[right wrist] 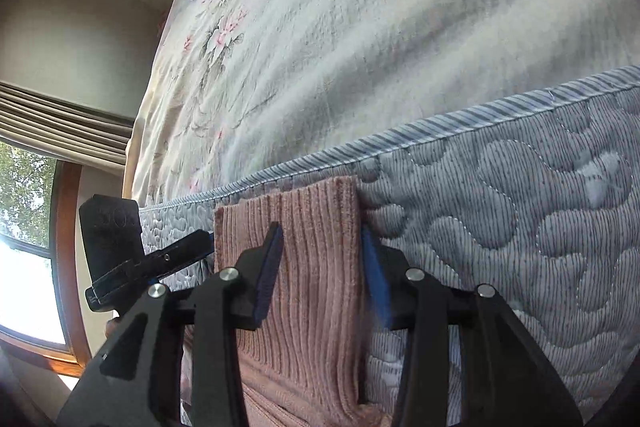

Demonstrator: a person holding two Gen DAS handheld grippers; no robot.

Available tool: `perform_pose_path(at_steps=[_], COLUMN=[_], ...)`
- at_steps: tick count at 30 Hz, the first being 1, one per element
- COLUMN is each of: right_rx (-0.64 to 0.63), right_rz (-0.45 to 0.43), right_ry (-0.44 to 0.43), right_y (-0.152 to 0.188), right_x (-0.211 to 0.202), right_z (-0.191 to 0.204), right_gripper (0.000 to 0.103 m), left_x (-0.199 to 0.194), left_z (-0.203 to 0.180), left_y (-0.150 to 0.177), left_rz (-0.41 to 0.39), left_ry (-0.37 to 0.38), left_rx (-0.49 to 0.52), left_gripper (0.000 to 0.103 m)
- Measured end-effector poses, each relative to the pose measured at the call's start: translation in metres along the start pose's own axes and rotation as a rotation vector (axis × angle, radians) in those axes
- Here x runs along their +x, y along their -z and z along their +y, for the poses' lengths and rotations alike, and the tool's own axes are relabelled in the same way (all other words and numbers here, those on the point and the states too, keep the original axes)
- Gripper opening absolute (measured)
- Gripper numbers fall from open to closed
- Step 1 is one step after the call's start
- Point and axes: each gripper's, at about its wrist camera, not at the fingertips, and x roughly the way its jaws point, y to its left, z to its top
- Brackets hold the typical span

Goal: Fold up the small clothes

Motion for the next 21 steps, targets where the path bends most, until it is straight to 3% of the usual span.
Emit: perform_pose_path(at_steps=[2, 3, 6, 7, 11, 14, 16, 21], right_rx=[-0.014, -0.019, -0.044, -0.056, -0.109, -0.191, -0.255, -0.503], right_rz=[0.001, 0.000, -0.018, -0.030, -0.078, -0.110, -0.133, -0.160], right_ry=[0.001, 0.002, 0.011, 0.010, -0.011, -0.025, -0.054, 0.000], right_y=[-0.001, -0.002, -0.002, -0.002, 0.004, 0.018, 0.034, 0.102], right_x=[0.002, 0.002, -0.004, -0.008, -0.036, -0.065, -0.088, -0.132], right_z=[0.003, 0.005, 0.009, 0.011, 0.021, 0.036, 0.049, 0.088], right_gripper=[0.041, 0.039, 0.018, 0.011, 0.007, 0.006, 0.006, 0.006], left_x=[0.001, 0.000, -0.011, -0.017, -0.050, -0.081, -0.104, -0.144], left_z=[-0.001, -0.001, -0.003, -0.006, -0.024, -0.049, -0.067, -0.110], left_y=[-0.001, -0.001, -0.002, -0.002, 0.002, 0.019, 0.039, 0.113], left_rz=[-0.003, -0.007, -0.047, -0.062, -0.125, -0.157, -0.167, -0.169], left_ry=[-0.013, -0.014, -0.019, -0.017, 0.009, 0.040, 0.054, 0.012], left_rx=[0.008, 0.012, 0.028, 0.041, 0.121, 0.235, 0.342, 0.591], left_gripper=[0.041, 0.030, 0.011, 0.011, 0.009, 0.009, 0.009, 0.009])
